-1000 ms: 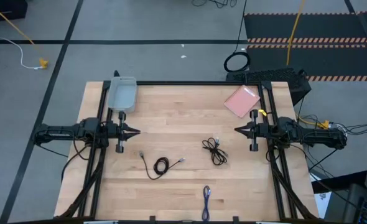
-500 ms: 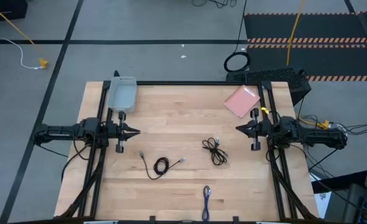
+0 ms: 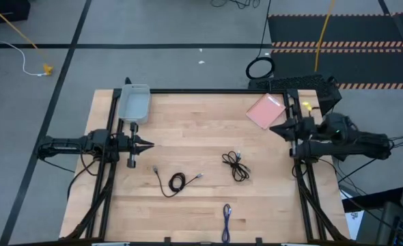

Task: Pick and place USB-C Cables
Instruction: Put the right black charger cable into the gray bin

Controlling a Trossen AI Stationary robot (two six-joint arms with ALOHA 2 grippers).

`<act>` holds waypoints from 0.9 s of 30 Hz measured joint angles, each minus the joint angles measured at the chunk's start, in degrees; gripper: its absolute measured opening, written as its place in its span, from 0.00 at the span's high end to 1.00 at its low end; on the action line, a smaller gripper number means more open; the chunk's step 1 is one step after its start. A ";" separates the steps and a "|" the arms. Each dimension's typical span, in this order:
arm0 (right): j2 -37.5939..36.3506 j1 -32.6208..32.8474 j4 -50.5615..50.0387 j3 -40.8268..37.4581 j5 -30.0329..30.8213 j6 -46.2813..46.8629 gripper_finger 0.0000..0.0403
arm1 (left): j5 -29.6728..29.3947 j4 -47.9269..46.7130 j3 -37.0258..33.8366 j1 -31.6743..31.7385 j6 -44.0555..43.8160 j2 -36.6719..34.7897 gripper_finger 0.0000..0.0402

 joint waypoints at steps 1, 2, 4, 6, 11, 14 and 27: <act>1.55 0.00 -1.30 2.61 -0.01 0.58 1.00 | 0.02 0.00 -0.01 0.00 -0.01 0.00 0.92; 3.13 -0.01 -2.75 5.08 -0.01 1.03 1.00 | 0.00 0.00 0.00 -0.02 0.00 0.00 0.92; 6.34 -0.01 -5.60 9.70 -0.02 1.52 1.00 | 0.00 0.00 -0.01 -0.02 0.00 0.00 0.92; 9.53 -0.02 -7.84 13.91 -0.07 1.99 1.00 | 0.00 0.00 -0.01 -0.01 0.00 0.00 0.92; 16.55 0.00 -14.27 24.64 -0.07 2.37 1.00 | 0.00 0.00 0.00 -0.02 0.00 0.00 0.92; 20.58 0.00 -18.71 30.99 -0.07 2.34 1.00 | 0.00 0.00 -0.01 -0.01 0.00 0.00 0.92; 30.84 0.00 -27.55 48.25 -0.28 4.15 1.00 | -0.02 0.00 -0.01 0.00 0.00 0.00 0.92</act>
